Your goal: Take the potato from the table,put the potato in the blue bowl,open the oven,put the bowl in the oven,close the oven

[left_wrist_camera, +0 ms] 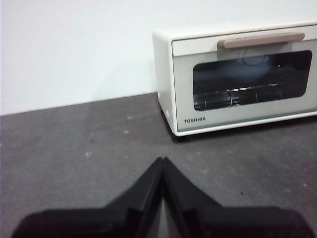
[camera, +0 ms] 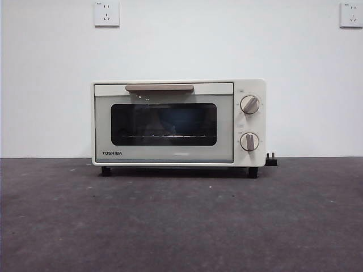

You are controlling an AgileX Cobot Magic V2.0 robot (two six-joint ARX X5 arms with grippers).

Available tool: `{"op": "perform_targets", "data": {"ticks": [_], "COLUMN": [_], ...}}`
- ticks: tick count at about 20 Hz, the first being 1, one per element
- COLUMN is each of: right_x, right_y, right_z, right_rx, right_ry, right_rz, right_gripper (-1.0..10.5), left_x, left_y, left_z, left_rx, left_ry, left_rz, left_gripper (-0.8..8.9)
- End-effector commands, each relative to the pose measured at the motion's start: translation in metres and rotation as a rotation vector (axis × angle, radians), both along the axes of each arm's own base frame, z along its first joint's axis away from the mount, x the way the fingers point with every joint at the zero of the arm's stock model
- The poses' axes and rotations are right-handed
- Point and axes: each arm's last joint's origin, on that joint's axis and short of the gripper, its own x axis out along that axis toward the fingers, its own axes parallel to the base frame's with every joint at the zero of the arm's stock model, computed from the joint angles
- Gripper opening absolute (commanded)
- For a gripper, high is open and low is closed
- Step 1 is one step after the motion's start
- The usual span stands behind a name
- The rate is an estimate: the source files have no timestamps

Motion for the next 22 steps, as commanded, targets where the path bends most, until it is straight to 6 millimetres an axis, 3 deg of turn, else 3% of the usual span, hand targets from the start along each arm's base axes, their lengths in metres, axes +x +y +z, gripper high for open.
{"op": "perform_targets", "data": {"ticks": [1, 12, 22], "right_x": [0.009, 0.043, 0.046], "right_y": [0.003, 0.013, 0.013], "right_z": [-0.001, 0.029, 0.032], "right_rx": [0.018, 0.158, 0.171], "right_ry": [-0.058, -0.525, -0.566], "right_rz": [-0.010, -0.011, -0.010], "right_gripper": [0.0, 0.0, 0.0], "left_x": [-0.002, -0.004, -0.004], "left_y": [0.000, 0.007, 0.007], "left_z": [-0.004, -0.019, -0.018], "left_rx": [0.008, -0.035, -0.097], "left_ry": [0.002, 0.161, 0.158], "left_rz": [0.004, 0.173, 0.147], "left_gripper": [-0.04, -0.04, -0.04]}}
